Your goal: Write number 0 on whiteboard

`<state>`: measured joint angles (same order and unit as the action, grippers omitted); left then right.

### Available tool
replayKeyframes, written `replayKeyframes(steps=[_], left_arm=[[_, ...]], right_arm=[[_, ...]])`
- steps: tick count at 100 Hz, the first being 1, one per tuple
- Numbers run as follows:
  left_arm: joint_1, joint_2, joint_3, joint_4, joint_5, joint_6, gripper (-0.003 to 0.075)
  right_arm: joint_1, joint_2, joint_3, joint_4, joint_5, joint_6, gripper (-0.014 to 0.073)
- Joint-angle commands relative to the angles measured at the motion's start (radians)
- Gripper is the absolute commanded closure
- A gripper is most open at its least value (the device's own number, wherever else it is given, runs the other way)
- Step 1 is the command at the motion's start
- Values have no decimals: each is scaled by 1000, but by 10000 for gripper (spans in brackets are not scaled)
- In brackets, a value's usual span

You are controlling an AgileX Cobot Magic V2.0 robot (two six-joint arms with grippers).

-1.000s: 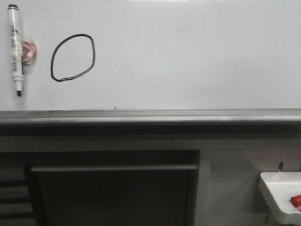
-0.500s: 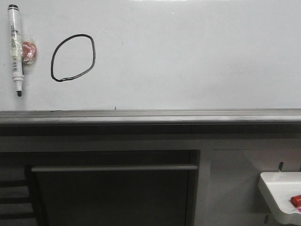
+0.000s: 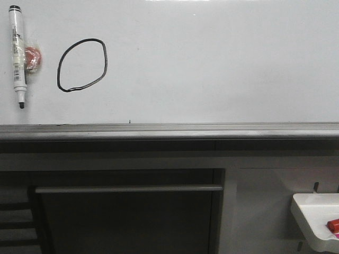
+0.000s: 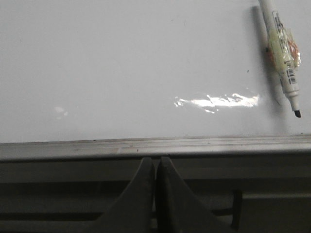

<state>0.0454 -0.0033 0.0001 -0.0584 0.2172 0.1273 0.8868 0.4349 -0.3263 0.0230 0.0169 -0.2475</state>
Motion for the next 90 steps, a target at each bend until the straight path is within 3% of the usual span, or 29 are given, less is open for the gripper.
replayKeyframes(steps=[1,14,90], left_arm=[[1,-28,12,-1,-19,2,741],[1,-28,12,-1,47,2,741],[1,-28,12,-7,43,2,741]], right_arm=[[-4,0,-25,-12,-83,-2,660],[-4,0,-25,-12,-83,-2,660],[-4,0,-25,-12,-83,-2,660]])
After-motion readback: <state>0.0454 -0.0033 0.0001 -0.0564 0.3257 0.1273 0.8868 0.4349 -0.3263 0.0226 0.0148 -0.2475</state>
